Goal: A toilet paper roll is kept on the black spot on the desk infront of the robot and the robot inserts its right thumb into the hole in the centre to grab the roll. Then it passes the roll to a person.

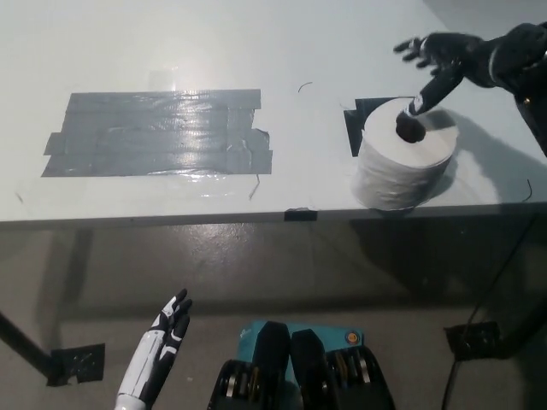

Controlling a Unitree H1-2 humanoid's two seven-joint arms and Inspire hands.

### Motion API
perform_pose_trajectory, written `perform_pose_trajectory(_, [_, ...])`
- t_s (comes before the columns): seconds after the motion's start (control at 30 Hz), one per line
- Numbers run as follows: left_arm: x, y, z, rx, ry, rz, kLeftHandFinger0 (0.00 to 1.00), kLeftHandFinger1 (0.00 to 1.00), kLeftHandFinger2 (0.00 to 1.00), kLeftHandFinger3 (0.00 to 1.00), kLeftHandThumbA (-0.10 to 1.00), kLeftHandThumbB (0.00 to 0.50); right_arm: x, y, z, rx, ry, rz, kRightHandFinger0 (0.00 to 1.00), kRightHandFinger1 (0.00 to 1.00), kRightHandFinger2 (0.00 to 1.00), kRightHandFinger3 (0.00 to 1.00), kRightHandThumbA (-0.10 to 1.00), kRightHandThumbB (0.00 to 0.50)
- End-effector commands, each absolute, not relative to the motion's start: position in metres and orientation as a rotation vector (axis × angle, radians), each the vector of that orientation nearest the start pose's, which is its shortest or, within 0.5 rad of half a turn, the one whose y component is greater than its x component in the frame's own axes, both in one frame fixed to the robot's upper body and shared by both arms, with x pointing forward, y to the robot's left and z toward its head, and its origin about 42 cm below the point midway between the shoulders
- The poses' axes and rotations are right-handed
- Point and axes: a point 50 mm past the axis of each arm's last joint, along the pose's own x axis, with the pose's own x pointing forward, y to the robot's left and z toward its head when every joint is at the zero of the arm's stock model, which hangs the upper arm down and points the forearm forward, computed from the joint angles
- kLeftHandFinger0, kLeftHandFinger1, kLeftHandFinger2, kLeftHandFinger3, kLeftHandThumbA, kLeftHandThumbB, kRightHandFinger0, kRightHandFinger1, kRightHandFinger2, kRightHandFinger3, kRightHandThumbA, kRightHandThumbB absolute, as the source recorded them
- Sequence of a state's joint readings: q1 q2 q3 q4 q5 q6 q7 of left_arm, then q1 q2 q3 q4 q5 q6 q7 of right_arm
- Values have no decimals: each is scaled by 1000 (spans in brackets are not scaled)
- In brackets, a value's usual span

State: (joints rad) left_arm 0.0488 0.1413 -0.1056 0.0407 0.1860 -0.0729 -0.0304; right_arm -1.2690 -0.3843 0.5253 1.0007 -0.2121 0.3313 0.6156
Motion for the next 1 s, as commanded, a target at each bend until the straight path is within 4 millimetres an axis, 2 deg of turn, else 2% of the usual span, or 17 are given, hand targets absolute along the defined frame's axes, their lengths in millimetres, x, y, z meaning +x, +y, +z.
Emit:
perform_pose_trajectory(0.0, [276,223,93,324,-64,-154,1000,1000,1000,1000,980,47,589,-200,445,-1123,377,681,1000,1000,1000,1000,971,365])
perform_pose_trajectory(0.07, [276,223,92,324,-66,-153,1000,1000,1000,1000,975,45,590,-201,442,-1108,404,658,1000,1000,1000,1000,927,404])
perform_pose_trajectory(0.13, [276,223,92,324,-66,-155,1000,1000,1000,1000,972,43,591,-205,440,-1099,403,623,1000,1000,1000,1000,872,411])
perform_pose_trajectory(0.2, [276,222,92,326,-65,-155,1000,1000,1000,1000,966,37,591,-207,440,-1105,407,614,1000,1000,1000,1000,882,418])
perform_pose_trajectory(0.27, [272,222,90,323,-56,-158,1000,1000,1000,1000,963,39,590,-209,437,-1099,412,639,1000,1000,1000,1000,897,387])
perform_pose_trajectory(0.33, [272,223,89,329,-60,-161,1000,1000,1000,1000,968,39,590,-212,437,-1107,423,663,1000,1000,1000,1000,938,382])
perform_pose_trajectory(0.47, [271,223,88,325,-53,-160,1000,1000,1000,1000,975,49,590,-215,433,-1084,430,648,1000,1000,1000,1000,907,395])
perform_pose_trajectory(0.53, [271,222,88,328,-54,-161,1000,1000,1000,1000,974,47,590,-215,430,-1067,448,666,1000,1000,1000,1000,897,366])
perform_pose_trajectory(0.6, [271,222,89,328,-55,-163,1000,1000,1000,1000,973,48,591,-217,426,-1034,459,685,1000,1000,1000,1000,863,361])
perform_pose_trajectory(0.67, [272,222,90,327,-58,-164,1000,1000,1000,1000,971,47,591,-217,423,-1045,463,682,1000,1000,1000,1000,874,350])
perform_pose_trajectory(0.73, [273,222,90,329,-63,-165,1000,1000,1000,1000,967,46,591,-216,419,-1035,498,682,1000,1000,1000,1000,916,354])
perform_pose_trajectory(0.8, [274,222,92,329,-64,-167,1000,1000,1000,1000,967,43,592,-217,417,-1010,533,663,1000,1000,1000,1000,873,380])
perform_pose_trajectory(0.9, [274,222,94,326,-68,-167,1000,1000,1000,1000,965,39,593,-217,413,-1014,527,633,1000,1000,1000,1000,852,382])
perform_pose_trajectory(0.97, [275,222,94,327,-73,-167,1000,1000,1000,1000,962,38,594,-217,413,-1055,511,614,1000,1000,1000,1000,921,375])
